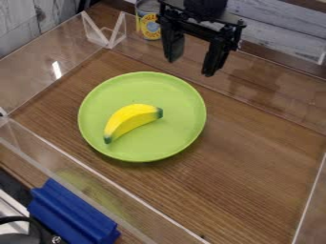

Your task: Remove the banana from inside the green plate and put it on the table

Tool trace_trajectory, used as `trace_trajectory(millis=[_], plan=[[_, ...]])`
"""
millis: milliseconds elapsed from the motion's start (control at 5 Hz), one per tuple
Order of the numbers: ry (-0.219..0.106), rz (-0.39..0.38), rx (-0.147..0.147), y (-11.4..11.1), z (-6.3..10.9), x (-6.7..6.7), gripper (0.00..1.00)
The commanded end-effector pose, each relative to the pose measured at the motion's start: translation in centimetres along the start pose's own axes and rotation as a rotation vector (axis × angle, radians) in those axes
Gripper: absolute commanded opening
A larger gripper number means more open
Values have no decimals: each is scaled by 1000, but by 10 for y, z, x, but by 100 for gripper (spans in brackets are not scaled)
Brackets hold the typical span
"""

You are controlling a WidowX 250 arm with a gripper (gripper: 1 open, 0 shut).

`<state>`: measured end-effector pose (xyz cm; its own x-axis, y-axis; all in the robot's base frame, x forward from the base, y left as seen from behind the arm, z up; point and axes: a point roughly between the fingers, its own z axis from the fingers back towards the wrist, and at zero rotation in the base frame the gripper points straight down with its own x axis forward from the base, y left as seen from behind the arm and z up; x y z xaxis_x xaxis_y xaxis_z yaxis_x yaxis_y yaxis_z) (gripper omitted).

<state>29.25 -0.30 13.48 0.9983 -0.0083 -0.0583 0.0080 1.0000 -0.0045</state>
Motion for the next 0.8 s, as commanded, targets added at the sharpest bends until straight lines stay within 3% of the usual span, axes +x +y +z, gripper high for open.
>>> trace_trajectory(millis=[0,400,600], plan=[[6,-62,3,9,-7,-7,100],[-6,-255,11,36,-19,-26,100],[-16,-285,13,50,-24,-33,100]])
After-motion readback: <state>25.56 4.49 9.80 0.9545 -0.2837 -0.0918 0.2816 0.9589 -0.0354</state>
